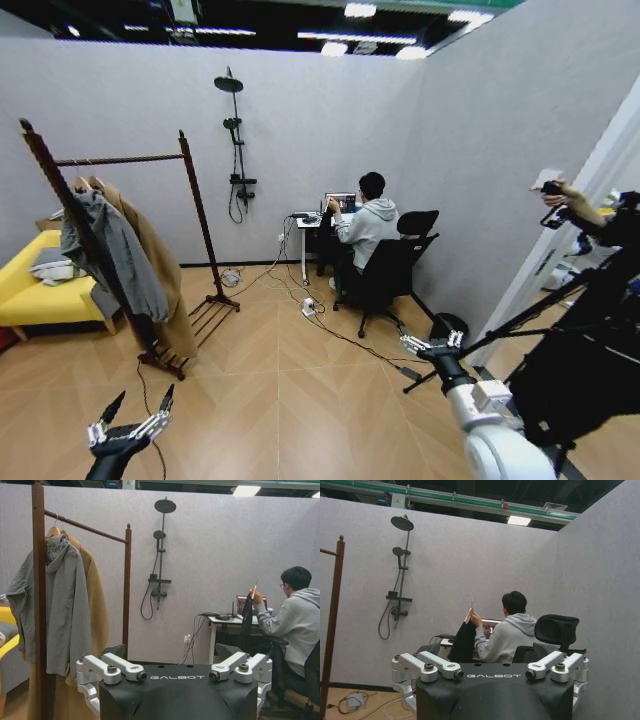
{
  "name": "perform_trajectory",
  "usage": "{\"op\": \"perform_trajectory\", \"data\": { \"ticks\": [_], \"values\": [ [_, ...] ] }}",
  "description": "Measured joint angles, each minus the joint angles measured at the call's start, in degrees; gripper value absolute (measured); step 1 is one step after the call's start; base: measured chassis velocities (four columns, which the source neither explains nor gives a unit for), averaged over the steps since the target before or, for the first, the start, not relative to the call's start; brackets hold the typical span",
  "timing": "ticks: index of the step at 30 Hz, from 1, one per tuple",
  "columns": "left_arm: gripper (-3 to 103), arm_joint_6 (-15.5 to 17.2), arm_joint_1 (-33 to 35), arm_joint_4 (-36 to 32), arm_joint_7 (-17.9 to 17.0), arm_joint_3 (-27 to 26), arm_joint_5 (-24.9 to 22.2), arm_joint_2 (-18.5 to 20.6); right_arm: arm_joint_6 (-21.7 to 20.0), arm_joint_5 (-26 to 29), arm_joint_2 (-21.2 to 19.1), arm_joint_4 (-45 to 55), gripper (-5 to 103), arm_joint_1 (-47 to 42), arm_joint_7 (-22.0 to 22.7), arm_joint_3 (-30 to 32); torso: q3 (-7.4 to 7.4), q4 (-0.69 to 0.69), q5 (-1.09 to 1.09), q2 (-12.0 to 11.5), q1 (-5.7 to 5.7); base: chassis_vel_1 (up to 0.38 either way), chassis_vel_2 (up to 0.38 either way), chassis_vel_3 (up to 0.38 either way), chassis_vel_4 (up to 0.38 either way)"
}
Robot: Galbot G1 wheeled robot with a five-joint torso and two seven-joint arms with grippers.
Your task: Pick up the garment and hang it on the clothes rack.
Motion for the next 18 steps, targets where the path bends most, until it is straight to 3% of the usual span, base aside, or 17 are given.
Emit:
{"op": "perform_trajectory", "data": {
  "ticks": [18],
  "values": [
    [100, 0.0, 0.0, 0.0, 0.0, 0.0, 0.0, 0.0, -0.2, -1.1, 0.4, 1.1, 100, -0.8, 1.2, 0.4, 0.0, 0.0, 0.0, 0.0, 0.0, 0.0, 0.0, 0.0, 0.0]
  ]
}}
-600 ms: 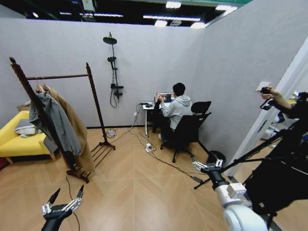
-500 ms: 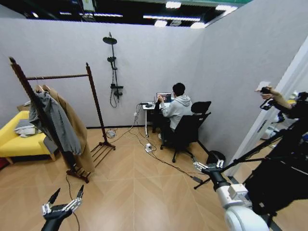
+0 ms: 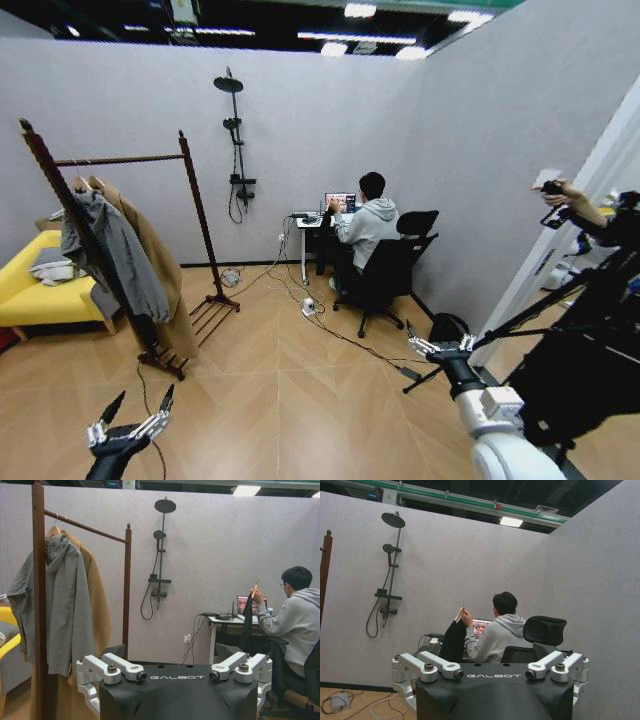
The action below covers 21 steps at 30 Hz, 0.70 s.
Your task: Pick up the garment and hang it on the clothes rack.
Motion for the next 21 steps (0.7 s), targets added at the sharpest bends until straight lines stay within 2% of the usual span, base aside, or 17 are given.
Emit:
{"op": "perform_trajectory", "data": {
  "ticks": [21],
  "values": [
    [100, 0.0, 0.0, 0.0, 0.0, 0.0, 0.0, 0.0, 0.0, -0.9, 0.5, 0.6, 100, -0.6, -0.1, -1.0, 0.0, 0.0, 0.0, 0.0, 0.0, 0.0, 0.0, 0.0, 0.0]
  ]
}}
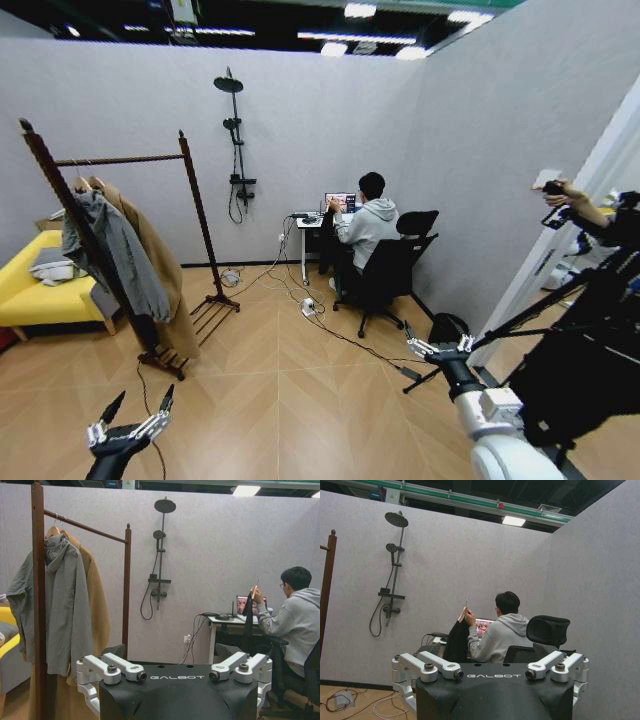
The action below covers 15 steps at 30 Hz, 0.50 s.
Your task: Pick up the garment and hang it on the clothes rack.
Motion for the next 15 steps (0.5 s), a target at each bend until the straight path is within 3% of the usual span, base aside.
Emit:
{"op": "perform_trajectory", "data": {
  "ticks": [7, 15],
  "values": [
    [100, 0.0, 0.0, 0.0, 0.0, 0.0, 0.0, 0.0, 0.4, -0.3, 0.2, 0.0, 100, -0.2, -0.1, -0.5, 0.0, 0.0, 0.0, 0.0, -0.02, -0.027, 0.024, 0.023, -0.023],
    [100, 0.0, 0.0, 0.0, 0.0, 0.0, 0.0, 0.0, 0.5, -0.6, 0.5, -0.2, 100, 0.0, -0.2, -1.1, 0.0, 0.0, 0.0, 0.0, 0.0, -0.148, 0.149, 0.142, -0.144]
  ]
}}
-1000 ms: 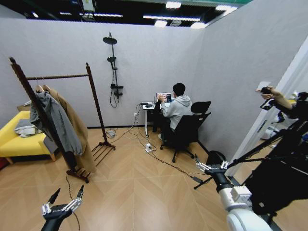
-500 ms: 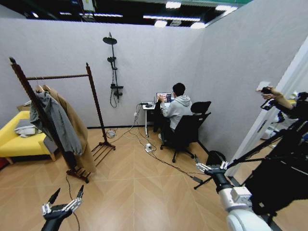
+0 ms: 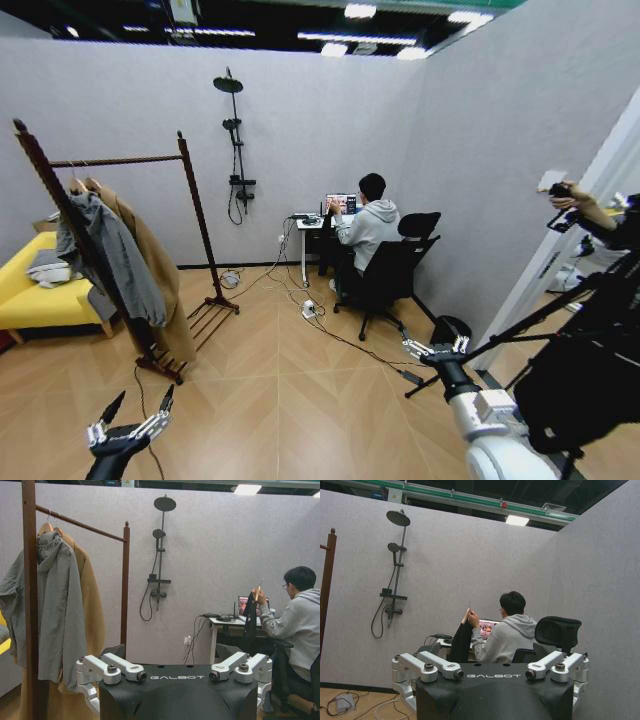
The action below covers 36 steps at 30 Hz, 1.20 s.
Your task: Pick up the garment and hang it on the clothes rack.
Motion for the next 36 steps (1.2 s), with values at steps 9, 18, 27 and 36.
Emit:
{"op": "perform_trajectory", "data": {
  "ticks": [9, 18, 27, 36],
  "values": [
    [100, 0.0, 0.0, 0.0, 0.0, 0.0, 0.0, 0.0, 0.4, -0.1, 0.2, -0.1, 100, -0.2, 0.0, -0.1, 0.0, -0.01, 0.0, 0.0, 0.01, -0.176, 0.173, 0.166, -0.169],
    [100, 0.0, 0.0, 0.0, 0.0, 0.0, 0.0, 0.0, 1.0, -0.1, 0.3, 0.0, 100, -0.8, 0.0, 0.1, 0.0, -0.01, 0.0, 0.0, 0.0, -0.17, 0.162, 0.165, -0.158],
    [100, 0.0, 0.0, 0.0, 0.0, 0.0, 0.0, 0.0, 1.2, -0.1, 0.7, 0.0, 100, -1.0, 0.0, 0.1, 0.0, 0.0, 0.01, 0.0, 0.01, -0.202, 0.211, 0.203, -0.205],
    [100, 0.0, 0.0, 0.0, 0.0, 0.0, 0.0, 0.0, 1.5, -0.9, 1.3, -0.6, 100, -1.0, 0.0, -0.5, 0.0, 0.0, 0.02, 0.0, 0.0, -0.196, 0.212, 0.2, -0.213]
  ]
}}
